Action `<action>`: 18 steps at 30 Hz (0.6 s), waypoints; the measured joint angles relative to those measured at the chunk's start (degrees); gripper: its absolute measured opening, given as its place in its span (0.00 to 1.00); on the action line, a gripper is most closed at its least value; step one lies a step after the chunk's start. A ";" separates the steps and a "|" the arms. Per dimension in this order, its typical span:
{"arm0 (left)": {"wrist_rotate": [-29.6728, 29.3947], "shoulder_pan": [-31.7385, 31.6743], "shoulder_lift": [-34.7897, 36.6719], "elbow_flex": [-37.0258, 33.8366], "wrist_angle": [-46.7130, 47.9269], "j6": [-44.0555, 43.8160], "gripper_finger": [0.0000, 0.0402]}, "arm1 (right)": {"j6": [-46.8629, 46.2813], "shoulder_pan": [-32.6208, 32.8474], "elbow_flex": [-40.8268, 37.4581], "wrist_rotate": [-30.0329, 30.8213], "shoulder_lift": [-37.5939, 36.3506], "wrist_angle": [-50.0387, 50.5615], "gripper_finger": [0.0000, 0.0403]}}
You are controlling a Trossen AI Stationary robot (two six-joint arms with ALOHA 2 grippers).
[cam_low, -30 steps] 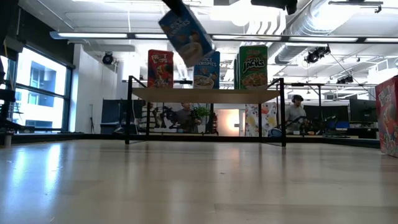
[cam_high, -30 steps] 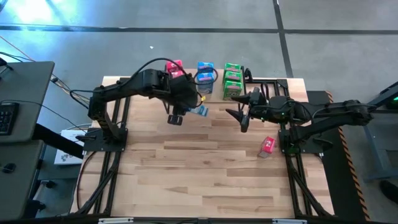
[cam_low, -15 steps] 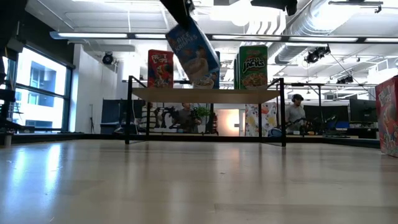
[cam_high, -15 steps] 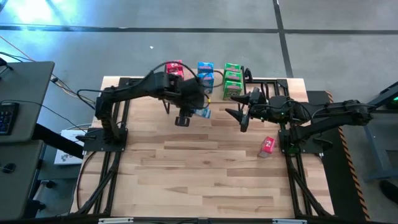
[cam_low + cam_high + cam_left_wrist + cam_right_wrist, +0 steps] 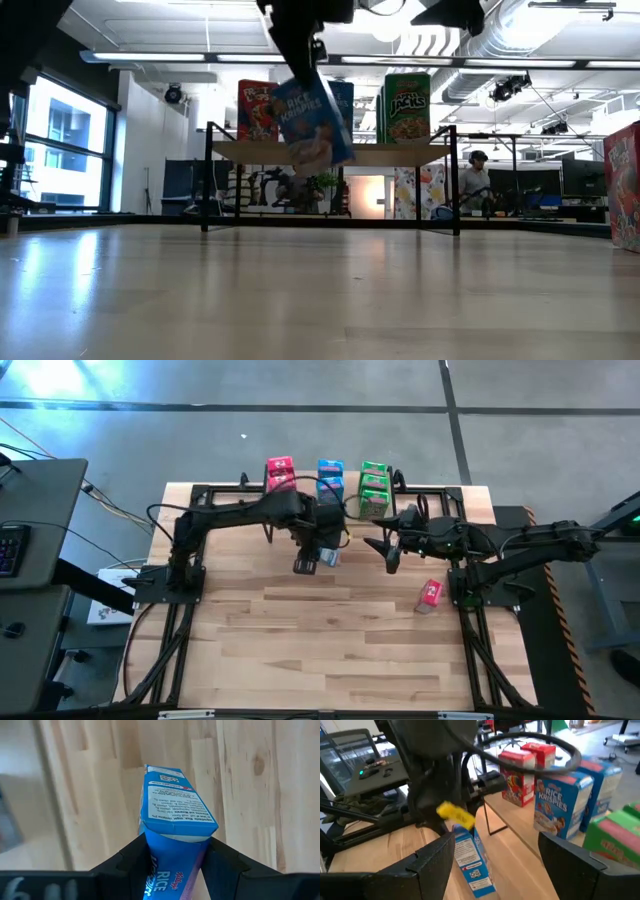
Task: Stack cereal on shelf
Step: Put the blue cereal box on the center of the table aligned with the other blue cereal boxes
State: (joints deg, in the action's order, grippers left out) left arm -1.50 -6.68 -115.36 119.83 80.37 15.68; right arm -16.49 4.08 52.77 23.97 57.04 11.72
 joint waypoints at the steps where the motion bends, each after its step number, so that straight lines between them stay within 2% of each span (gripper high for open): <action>1: 0.31 0.00 -0.62 0.00 0.03 -0.08 0.37 | -0.53 0.00 0.00 0.00 0.00 0.83 0.69; 5: 3.07 -0.02 -3.46 0.02 0.43 -1.09 0.37 | -1.66 0.00 0.00 0.01 0.00 3.09 0.69; 18: 3.75 -0.02 -8.06 0.04 0.40 -0.88 0.37 | -1.60 -0.02 0.00 -0.03 0.00 5.68 0.69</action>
State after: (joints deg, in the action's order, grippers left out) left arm 2.25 -6.70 -123.42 119.87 80.77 14.79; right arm -18.09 4.05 52.77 23.94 57.04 17.40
